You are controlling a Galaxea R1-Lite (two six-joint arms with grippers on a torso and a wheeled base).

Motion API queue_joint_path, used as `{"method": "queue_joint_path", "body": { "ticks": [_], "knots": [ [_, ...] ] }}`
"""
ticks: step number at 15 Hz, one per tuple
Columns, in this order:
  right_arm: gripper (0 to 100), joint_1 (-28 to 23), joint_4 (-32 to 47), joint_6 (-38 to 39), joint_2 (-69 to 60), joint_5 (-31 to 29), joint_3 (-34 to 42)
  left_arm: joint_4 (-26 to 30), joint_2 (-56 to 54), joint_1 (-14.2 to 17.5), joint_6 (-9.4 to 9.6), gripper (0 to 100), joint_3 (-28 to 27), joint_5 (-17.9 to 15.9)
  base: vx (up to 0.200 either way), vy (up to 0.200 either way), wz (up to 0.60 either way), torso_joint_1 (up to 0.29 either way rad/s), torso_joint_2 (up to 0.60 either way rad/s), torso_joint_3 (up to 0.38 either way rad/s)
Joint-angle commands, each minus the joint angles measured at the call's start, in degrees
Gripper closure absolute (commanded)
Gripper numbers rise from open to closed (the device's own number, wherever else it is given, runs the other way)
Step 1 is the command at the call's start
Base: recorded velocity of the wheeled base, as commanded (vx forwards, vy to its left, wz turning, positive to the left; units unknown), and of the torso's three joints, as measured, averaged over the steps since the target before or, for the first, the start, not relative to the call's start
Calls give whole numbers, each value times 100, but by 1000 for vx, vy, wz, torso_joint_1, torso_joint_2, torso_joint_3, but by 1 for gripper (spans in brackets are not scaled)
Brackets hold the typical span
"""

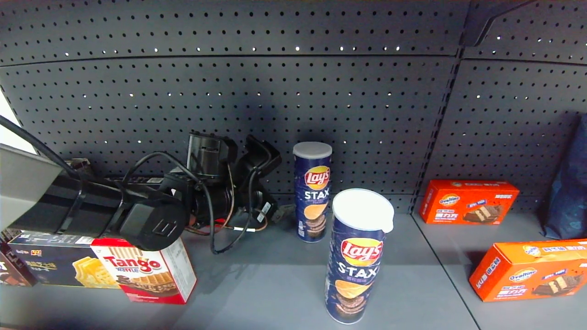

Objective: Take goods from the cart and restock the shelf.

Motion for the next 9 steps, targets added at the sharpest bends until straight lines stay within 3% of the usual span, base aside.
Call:
{"method": "queue_joint_path", "body": {
  "ticks": [1, 6, 9],
  "knots": [
    [0, 1, -1, -2, 7, 0, 0, -3, -29, 29, 13, 0, 82, -1, 0, 0, 0, 0, 0, 0],
    [0, 1, -1, -2, 7, 0, 0, 14, -187, 64, 21, 0, 179, 236, 0, 0, 0, 0, 0, 0],
    [0, 1, -1, -2, 7, 0, 0, 6, -170, -24, 30, 0, 170, 711, 0, 0, 0, 0, 0, 0]
  ]
}}
